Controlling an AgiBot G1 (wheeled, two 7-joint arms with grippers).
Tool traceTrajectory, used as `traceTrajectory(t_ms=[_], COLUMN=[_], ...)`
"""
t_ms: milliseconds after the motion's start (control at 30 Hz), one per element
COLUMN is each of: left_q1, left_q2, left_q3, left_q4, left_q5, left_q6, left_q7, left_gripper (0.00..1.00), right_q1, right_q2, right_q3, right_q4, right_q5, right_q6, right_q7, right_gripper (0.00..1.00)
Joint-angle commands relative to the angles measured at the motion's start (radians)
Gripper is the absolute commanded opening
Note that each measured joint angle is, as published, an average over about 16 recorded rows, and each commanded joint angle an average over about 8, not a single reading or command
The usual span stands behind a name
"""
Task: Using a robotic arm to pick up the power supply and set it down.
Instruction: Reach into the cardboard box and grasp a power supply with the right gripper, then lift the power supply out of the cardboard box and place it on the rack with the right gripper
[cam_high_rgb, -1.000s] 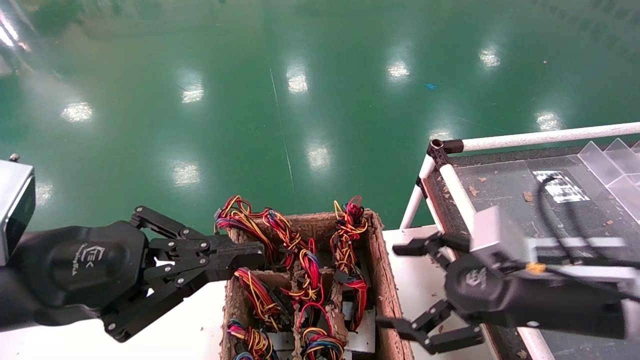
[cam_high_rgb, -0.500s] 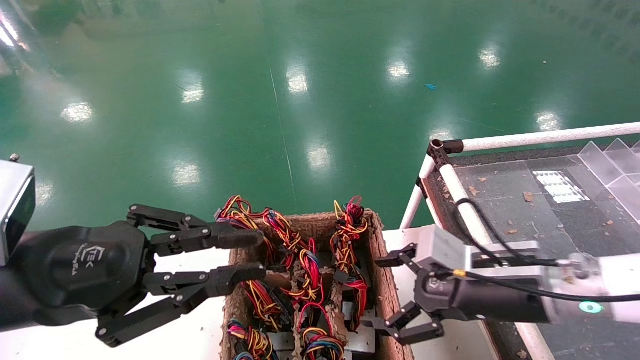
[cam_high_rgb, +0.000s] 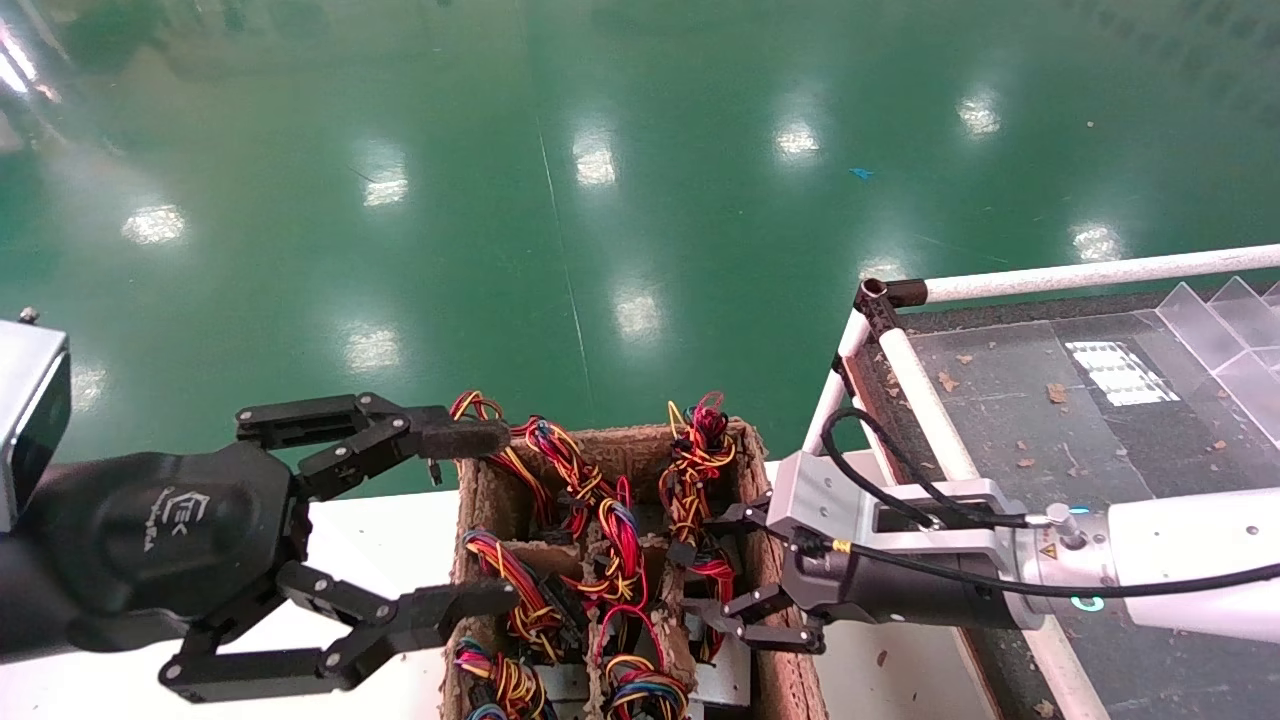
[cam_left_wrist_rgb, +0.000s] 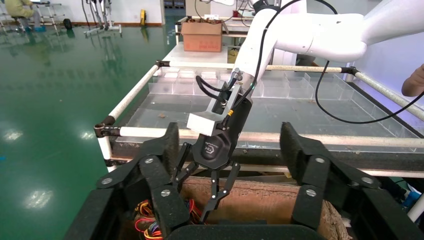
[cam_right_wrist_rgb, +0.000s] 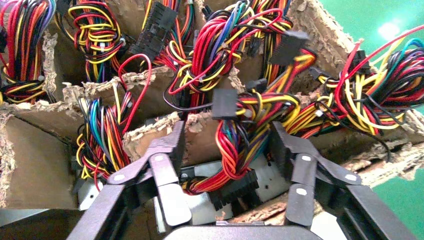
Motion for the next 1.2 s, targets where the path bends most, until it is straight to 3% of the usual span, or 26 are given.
traceTrajectory(t_ms=[33, 333, 633, 1200], left_q1=[0.0, 0.0, 0.0, 0.0], left_q2=[0.0, 0.0, 0.0, 0.0], left_q3=[0.0, 0.0, 0.0, 0.001], left_q4=[0.0, 0.0, 0.0, 0.0], left_q5=[0.0, 0.0, 0.0, 0.0], left_q6=[0.0, 0.0, 0.0, 0.0], left_q7=[0.0, 0.0, 0.0, 0.0], left_gripper=[1.0, 1.0, 1.0, 1.0], right_q1=[0.002, 0.003, -0.017, 0.007], right_q2=[-0.006, -0.016, 0.004, 0.167], right_q3=[-0.004, -0.01, 0.018, 0.207], right_q4=[-0.001, 0.0, 0.01, 0.13], right_q5=[-0.01, -0.042, 0.004, 0.255], right_q6=[0.005, 0.035, 0.048, 0.041], right_q7=[0.006, 0.011, 0.011, -0.002], right_gripper=[0.0, 0.0, 0.0, 0.0])
